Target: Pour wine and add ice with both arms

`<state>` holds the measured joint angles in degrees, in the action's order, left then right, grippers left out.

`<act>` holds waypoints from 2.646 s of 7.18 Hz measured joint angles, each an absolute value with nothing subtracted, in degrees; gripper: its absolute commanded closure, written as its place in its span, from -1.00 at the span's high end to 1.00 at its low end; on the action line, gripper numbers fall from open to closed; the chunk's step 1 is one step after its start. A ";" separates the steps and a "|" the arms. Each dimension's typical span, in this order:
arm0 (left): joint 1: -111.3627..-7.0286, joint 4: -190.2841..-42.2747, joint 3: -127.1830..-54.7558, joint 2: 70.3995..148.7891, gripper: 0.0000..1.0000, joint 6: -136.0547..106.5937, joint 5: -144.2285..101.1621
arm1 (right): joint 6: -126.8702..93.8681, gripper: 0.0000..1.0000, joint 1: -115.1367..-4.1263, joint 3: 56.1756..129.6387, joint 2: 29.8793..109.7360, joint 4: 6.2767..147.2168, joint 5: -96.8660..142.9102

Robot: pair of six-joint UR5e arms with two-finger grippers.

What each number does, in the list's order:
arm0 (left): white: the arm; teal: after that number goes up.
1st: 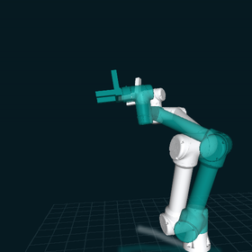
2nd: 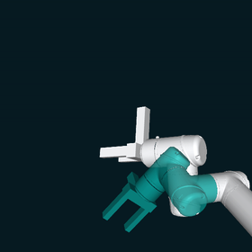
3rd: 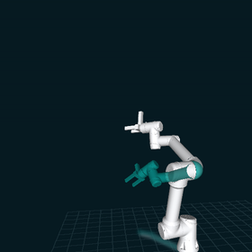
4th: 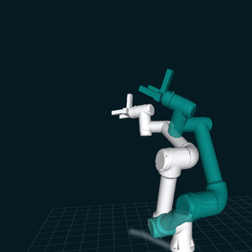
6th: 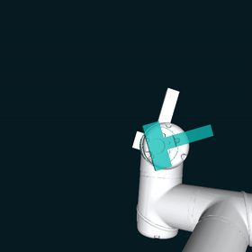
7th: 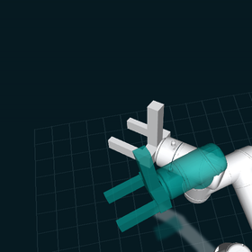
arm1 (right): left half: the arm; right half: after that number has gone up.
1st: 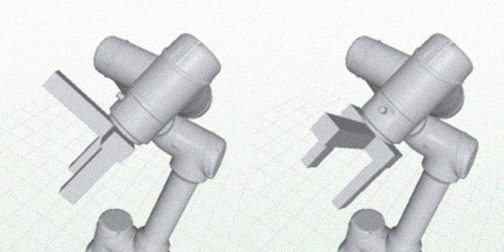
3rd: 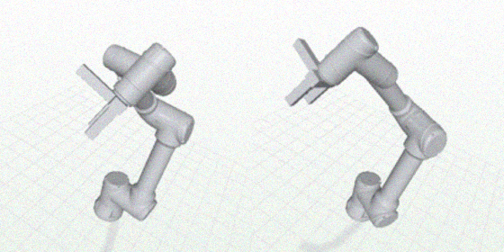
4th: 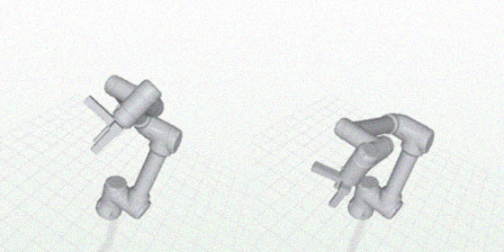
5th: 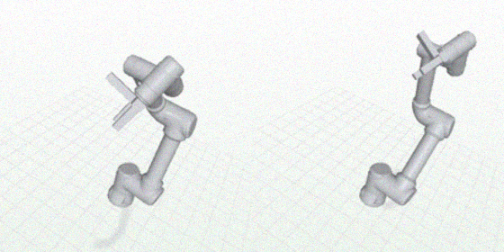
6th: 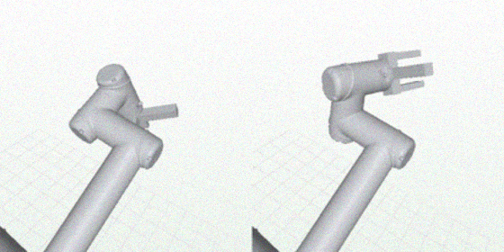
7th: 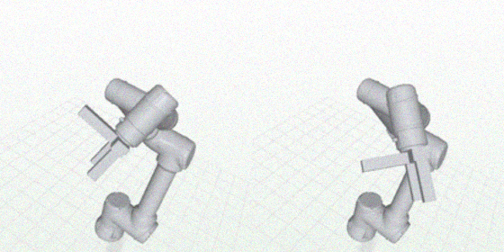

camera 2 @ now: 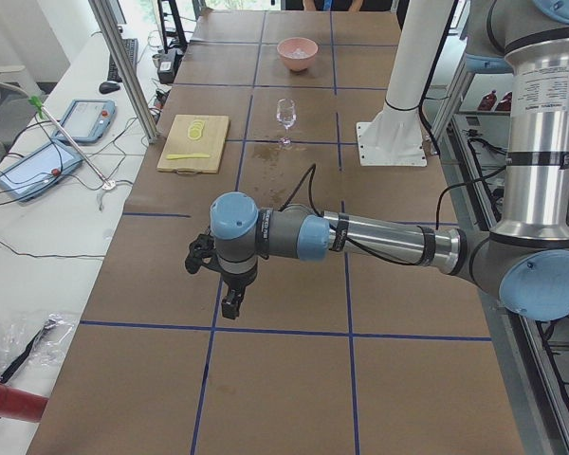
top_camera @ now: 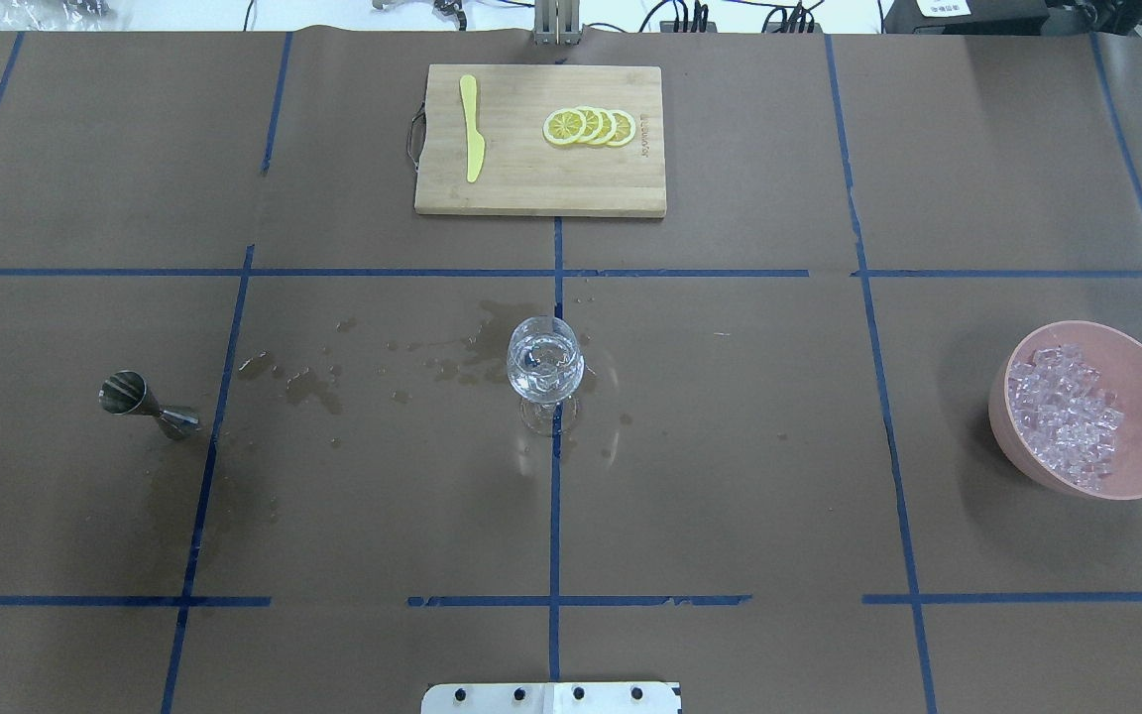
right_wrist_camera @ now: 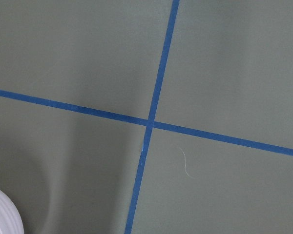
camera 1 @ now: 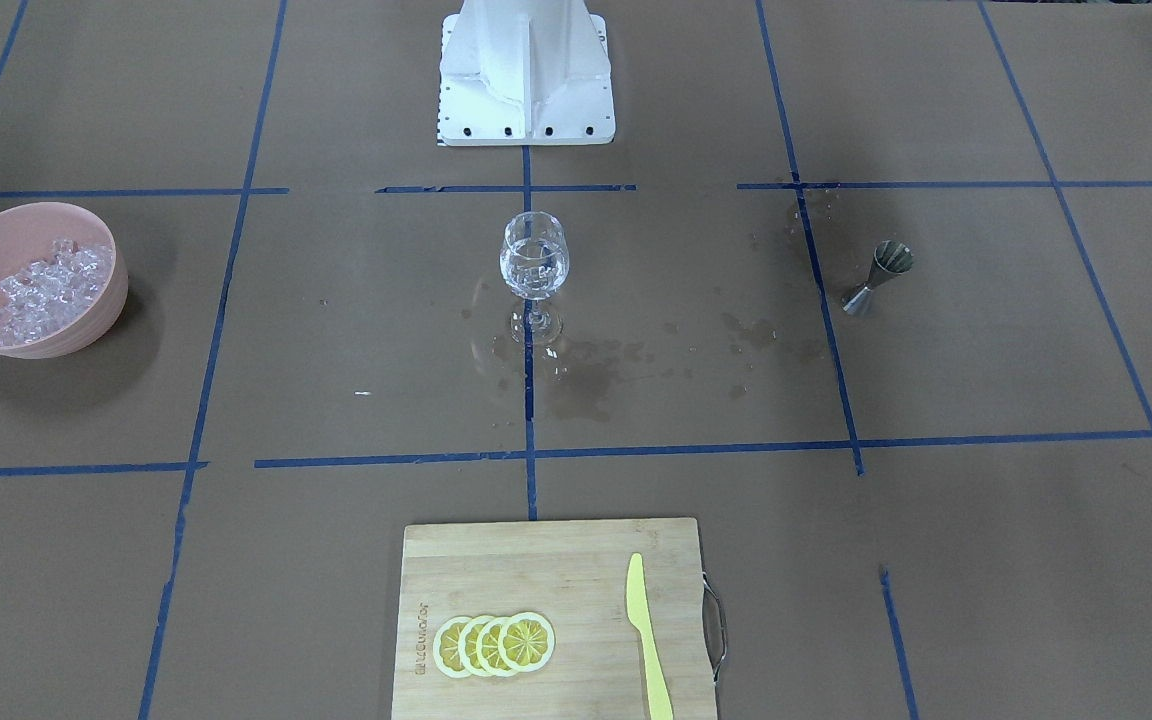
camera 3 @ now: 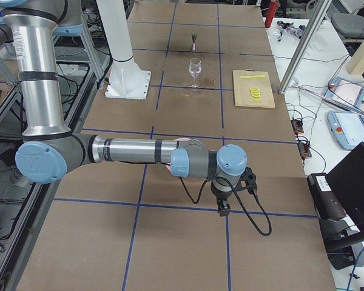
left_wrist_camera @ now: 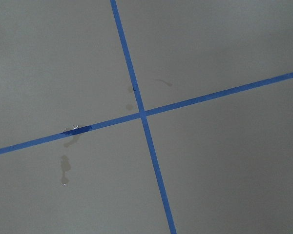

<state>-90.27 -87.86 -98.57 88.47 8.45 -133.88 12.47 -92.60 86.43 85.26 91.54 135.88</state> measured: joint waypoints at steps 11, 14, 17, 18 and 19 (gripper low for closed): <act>-90.27 -90.29 -95.79 88.50 1.00 -1.87 -134.16 | 9.52 1.00 -94.06 86.80 85.68 91.32 136.41; -90.26 -91.01 -95.94 88.53 1.00 -2.77 -134.12 | 9.49 1.00 -94.11 86.83 85.61 91.32 136.41; -90.27 -91.08 -95.97 88.62 1.00 -2.87 -134.12 | 9.49 1.00 -94.10 86.83 85.44 91.37 136.40; -90.26 -91.11 -95.98 88.68 1.00 -2.89 -134.12 | 9.49 1.00 -94.10 86.79 85.41 91.39 136.41; -90.27 -91.13 -95.97 88.79 1.00 -2.88 -134.12 | 9.49 1.00 -94.10 86.78 85.42 91.39 136.41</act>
